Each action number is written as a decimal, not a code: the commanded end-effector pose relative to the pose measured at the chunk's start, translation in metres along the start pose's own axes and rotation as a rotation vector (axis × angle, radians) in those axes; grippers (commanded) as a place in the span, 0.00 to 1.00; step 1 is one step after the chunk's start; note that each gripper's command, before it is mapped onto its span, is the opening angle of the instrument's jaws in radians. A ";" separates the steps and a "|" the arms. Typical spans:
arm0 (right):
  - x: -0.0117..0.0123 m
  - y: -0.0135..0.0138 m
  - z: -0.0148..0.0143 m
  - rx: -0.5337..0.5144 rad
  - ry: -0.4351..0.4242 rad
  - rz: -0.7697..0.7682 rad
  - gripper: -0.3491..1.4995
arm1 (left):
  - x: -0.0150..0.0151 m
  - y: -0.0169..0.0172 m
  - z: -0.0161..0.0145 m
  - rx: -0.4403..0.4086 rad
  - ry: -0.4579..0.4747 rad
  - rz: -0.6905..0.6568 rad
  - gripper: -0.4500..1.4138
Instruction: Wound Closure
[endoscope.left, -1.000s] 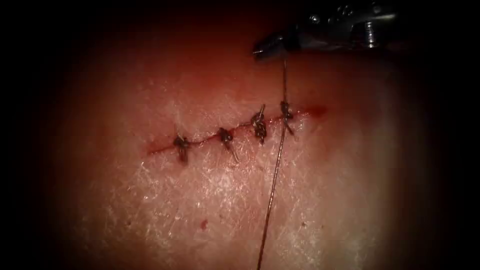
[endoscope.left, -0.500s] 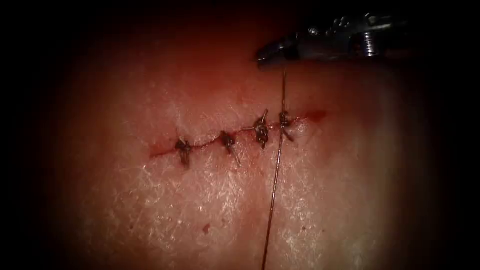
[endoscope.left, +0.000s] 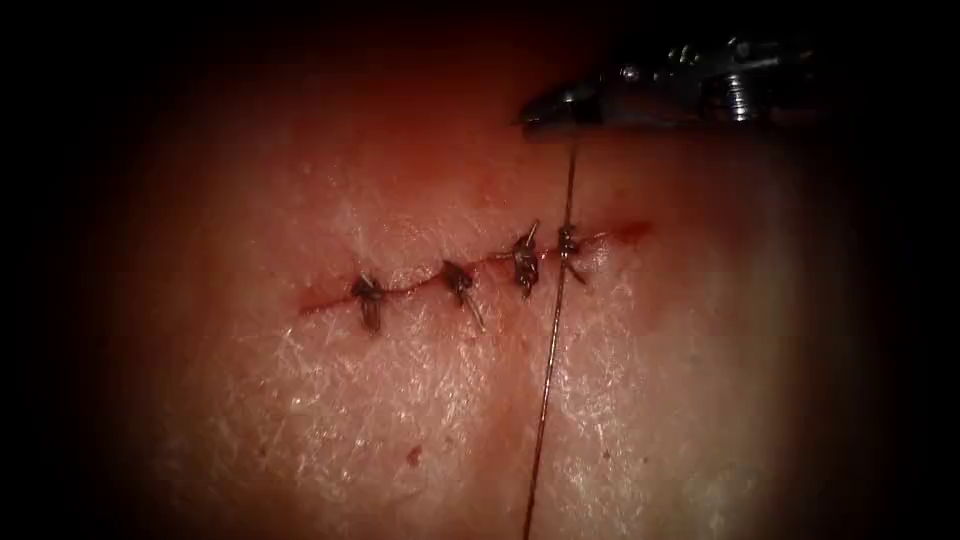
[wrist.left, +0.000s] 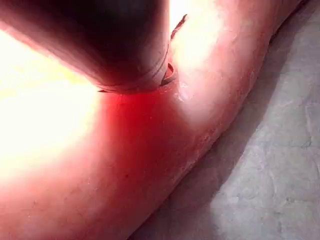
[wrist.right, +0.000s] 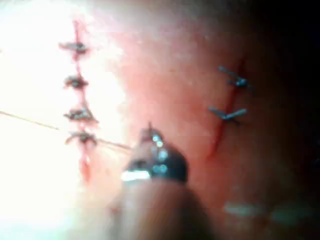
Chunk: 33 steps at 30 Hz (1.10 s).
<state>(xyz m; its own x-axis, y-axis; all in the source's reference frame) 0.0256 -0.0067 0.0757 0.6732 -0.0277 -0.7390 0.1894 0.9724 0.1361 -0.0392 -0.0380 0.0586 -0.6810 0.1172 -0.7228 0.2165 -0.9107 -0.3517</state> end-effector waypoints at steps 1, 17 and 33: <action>0.0005 -0.0005 0.0008 0.010 0.009 0.001 0.00 | 0.0004 0.0005 0.0005 0.002 0.002 -0.006 0.00; 0.0013 0.0000 -0.0116 -0.244 0.282 0.285 0.76 | 0.0066 -0.0108 -0.0135 0.177 0.037 -0.012 0.00; 0.0008 -0.0070 -0.0145 -0.288 0.439 0.376 0.87 | 0.0094 -0.0192 -0.0282 0.329 0.026 0.024 0.00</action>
<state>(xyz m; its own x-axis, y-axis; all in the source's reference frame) 0.0136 -0.0095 0.0640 0.2899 0.3614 -0.8862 -0.2481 0.9227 0.2951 -0.0291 -0.0067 0.0408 -0.6610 0.0989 -0.7438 -0.0181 -0.9931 -0.1160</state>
